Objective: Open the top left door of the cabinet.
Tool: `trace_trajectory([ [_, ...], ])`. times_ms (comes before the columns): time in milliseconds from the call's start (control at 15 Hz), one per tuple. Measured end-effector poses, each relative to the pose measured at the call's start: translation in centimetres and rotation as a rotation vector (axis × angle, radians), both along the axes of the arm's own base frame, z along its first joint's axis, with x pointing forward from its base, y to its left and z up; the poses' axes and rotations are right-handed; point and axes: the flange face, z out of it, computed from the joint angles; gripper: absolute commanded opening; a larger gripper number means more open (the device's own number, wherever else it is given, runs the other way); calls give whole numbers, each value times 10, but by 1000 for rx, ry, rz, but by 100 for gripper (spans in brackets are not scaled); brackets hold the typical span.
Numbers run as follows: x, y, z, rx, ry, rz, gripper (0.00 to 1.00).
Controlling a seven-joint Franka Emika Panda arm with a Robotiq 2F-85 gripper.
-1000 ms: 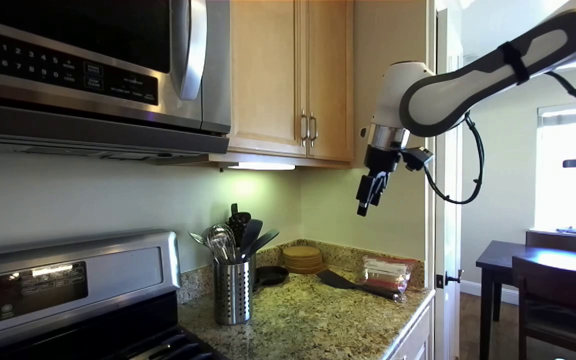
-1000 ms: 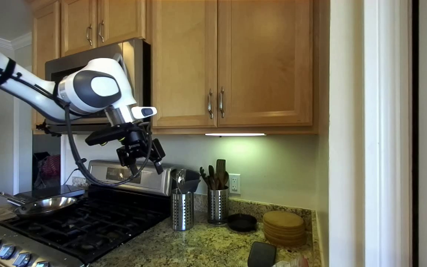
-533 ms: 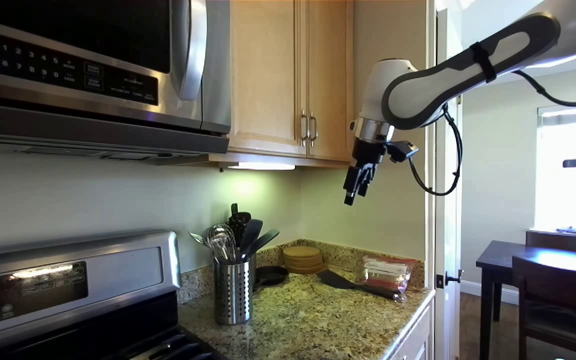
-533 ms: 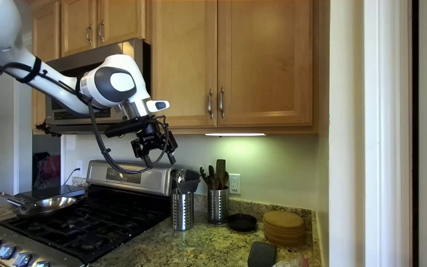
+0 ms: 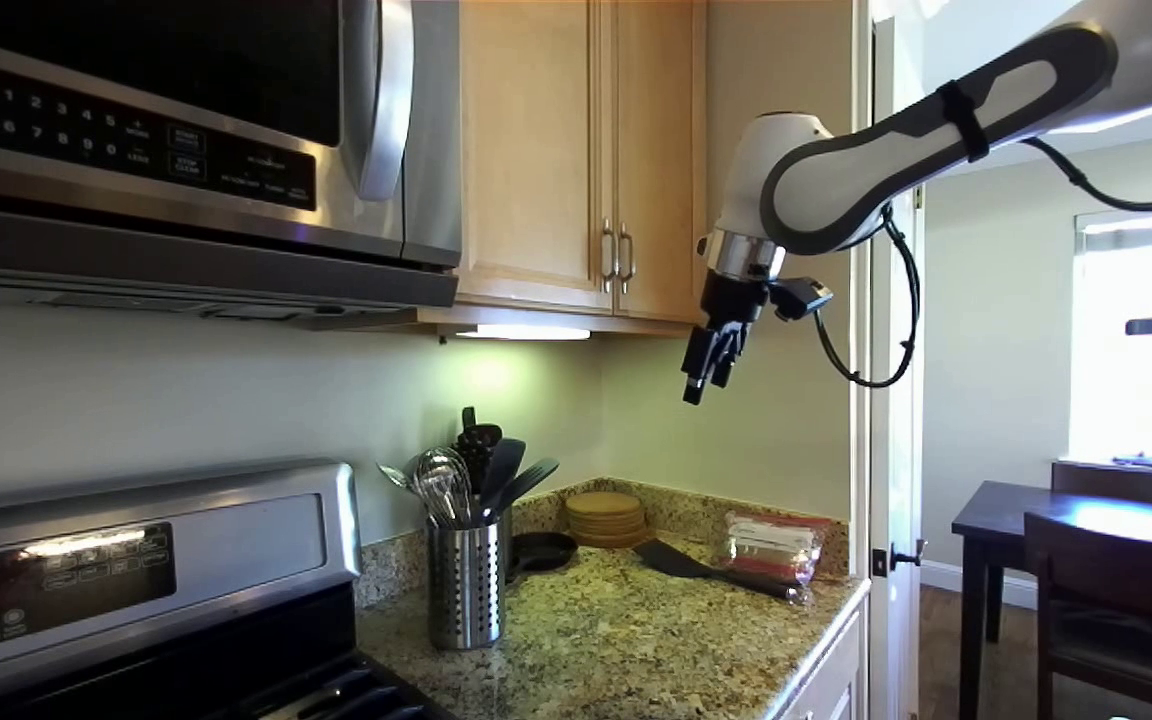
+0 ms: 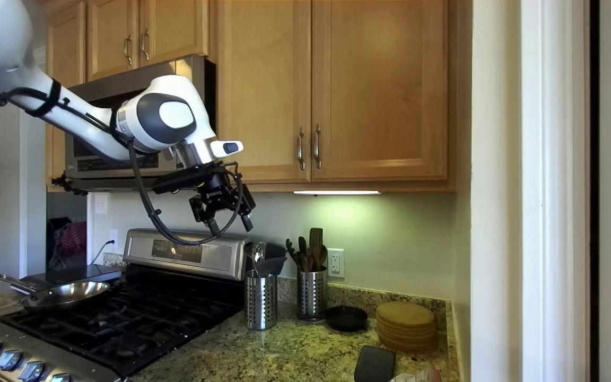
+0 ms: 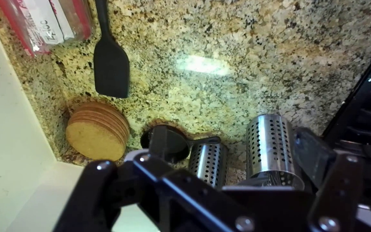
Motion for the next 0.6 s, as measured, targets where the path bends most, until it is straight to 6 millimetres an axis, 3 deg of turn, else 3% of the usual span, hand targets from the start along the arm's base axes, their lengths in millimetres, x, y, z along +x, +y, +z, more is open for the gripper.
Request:
trace_trajectory([
  [600, 46, -6, 70, 60, -224, -103, 100],
])
